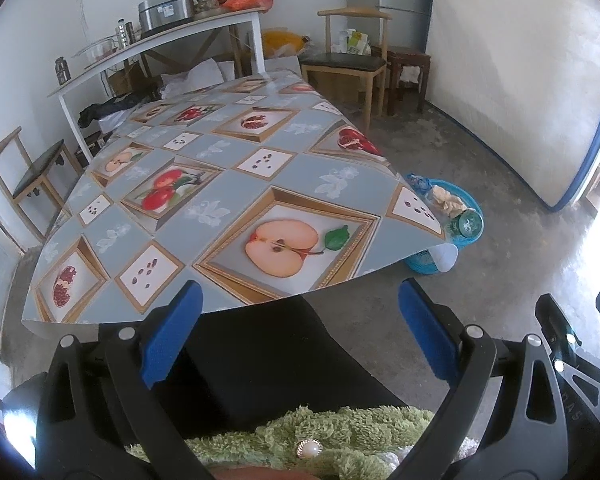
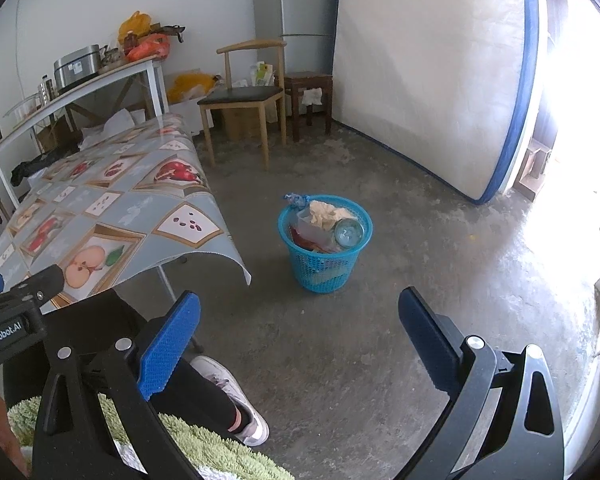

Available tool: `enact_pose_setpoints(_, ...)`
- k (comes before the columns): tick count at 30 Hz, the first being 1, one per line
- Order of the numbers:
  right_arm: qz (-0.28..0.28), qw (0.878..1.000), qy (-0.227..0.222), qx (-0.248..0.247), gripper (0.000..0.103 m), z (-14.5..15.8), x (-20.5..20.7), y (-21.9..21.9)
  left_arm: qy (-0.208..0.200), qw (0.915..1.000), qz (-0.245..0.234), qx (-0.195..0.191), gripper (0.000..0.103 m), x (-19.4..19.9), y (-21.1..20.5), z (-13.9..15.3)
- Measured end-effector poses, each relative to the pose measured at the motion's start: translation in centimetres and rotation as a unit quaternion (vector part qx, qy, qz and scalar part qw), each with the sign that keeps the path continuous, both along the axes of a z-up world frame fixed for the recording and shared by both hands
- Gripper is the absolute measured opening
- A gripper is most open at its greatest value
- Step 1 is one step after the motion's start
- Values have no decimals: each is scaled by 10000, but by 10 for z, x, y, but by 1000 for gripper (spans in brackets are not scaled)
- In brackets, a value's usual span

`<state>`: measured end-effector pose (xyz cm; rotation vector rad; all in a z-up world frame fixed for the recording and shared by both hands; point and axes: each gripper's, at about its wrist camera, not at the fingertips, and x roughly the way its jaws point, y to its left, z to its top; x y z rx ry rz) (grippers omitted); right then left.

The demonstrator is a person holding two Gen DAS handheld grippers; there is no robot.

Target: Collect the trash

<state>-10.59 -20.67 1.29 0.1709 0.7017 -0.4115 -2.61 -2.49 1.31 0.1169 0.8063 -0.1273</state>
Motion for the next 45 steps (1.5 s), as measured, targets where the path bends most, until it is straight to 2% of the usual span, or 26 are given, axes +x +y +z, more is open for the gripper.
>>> enact_pose_setpoints(45, 246, 9997, -5, -42, 97, 1, 7, 4, -47, 9999, 111, 98, 94, -1, 3, 2)
